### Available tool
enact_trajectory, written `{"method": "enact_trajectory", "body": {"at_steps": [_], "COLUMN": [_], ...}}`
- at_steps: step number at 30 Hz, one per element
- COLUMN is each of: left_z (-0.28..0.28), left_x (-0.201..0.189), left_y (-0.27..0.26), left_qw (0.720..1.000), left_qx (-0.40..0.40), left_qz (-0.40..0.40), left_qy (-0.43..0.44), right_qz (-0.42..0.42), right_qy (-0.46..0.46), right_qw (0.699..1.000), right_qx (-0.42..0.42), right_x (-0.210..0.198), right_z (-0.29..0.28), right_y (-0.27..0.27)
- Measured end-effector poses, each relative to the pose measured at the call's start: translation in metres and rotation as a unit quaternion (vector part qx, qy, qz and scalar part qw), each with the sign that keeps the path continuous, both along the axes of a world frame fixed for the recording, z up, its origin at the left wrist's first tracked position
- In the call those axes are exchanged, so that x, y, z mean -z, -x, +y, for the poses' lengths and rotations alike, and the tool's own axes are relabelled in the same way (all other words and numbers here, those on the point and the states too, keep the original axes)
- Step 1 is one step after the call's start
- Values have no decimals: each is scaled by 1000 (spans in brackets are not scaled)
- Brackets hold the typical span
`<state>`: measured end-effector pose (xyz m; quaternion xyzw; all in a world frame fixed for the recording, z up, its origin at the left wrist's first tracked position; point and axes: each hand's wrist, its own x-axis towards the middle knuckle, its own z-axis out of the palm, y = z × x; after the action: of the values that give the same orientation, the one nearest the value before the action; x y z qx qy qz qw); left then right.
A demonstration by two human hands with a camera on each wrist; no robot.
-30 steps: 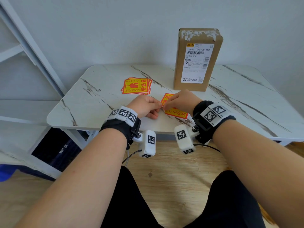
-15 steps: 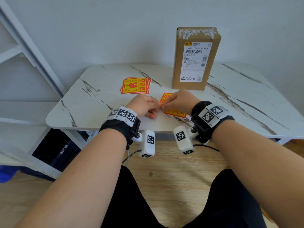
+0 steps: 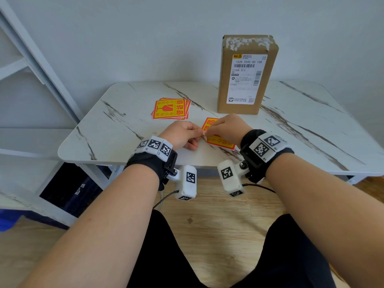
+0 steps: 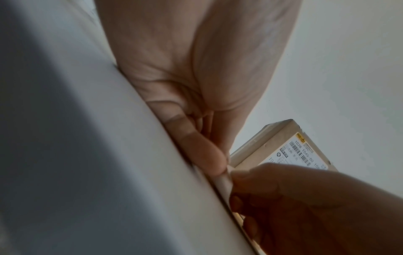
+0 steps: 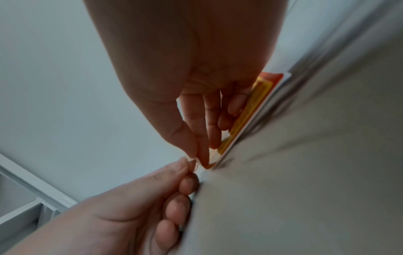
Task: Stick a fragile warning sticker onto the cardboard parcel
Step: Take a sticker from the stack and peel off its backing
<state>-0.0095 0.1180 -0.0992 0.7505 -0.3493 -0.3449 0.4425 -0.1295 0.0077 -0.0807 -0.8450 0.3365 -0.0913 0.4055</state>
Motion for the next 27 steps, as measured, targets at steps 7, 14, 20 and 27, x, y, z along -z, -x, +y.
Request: {"method": "enact_trajectory", "body": {"at_steps": [7,14,20,27], "left_z": [-1,-2,-1,28], "left_x": [-5,-15,-30,-42], "left_y": [5,10,-8,-43], "left_qw": [998,992,978,943], "left_qx": [-52,-103,-191,-291], "left_qz": [47,68,-64,-133], "left_qy": [7,11,-44,-91], "right_qz": [-1,-98,-166,-216], "right_qy": [-14,-109,-99,-91], "right_qw": [1000,985,973,955], "right_qx": [17,89,127,181], "right_x": [0,-5,-16,-27], "right_z": [1,-7,-7,-6], "right_y": [0,2,4,2]}}
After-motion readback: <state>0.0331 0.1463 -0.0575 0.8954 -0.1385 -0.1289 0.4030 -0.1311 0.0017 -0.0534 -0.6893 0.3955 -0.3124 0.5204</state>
